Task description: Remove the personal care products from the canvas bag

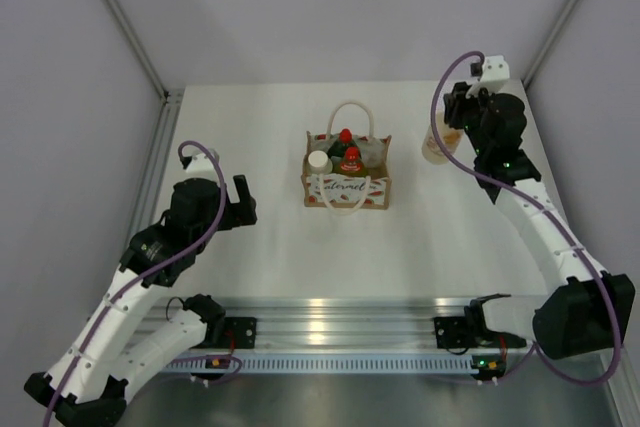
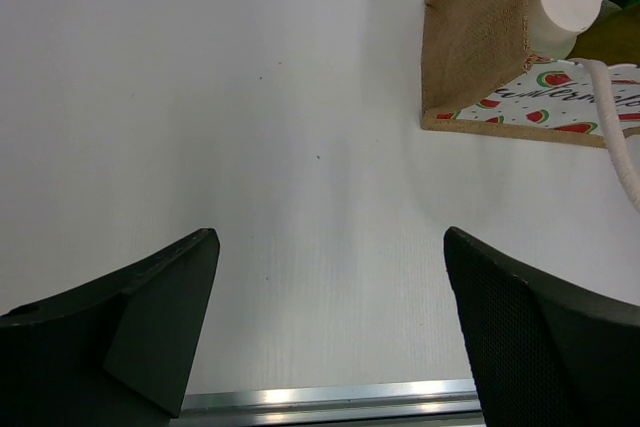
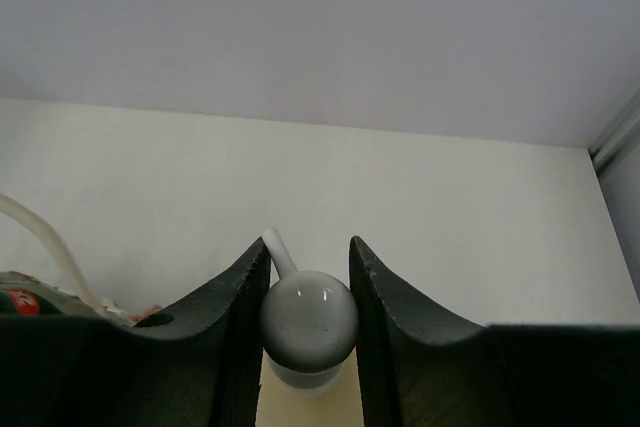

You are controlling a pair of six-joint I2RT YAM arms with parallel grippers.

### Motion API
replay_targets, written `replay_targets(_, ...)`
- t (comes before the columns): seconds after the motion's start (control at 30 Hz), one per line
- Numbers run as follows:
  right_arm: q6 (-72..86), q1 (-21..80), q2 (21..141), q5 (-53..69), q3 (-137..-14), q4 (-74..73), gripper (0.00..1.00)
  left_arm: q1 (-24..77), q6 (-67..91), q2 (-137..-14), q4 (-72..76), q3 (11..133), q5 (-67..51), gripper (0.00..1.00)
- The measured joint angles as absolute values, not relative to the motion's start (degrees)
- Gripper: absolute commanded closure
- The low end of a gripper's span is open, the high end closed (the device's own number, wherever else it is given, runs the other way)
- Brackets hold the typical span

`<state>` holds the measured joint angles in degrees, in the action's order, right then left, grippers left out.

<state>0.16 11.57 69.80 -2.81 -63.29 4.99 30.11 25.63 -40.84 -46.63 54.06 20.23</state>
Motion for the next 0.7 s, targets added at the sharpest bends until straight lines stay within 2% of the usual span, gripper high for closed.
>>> replay_targets(0.3,-1.4,9.9,72.1,-6.4,-50.2,14.2,1.00,30.1,25.6,-40.8,-46.7,54.0,20.2,0.02)
replay_targets(0.7,0.1,8.5,78.5,-7.1,-41.1,28.4,1.00,30.1,25.8,-40.9,-46.7,54.0,20.3,0.02)
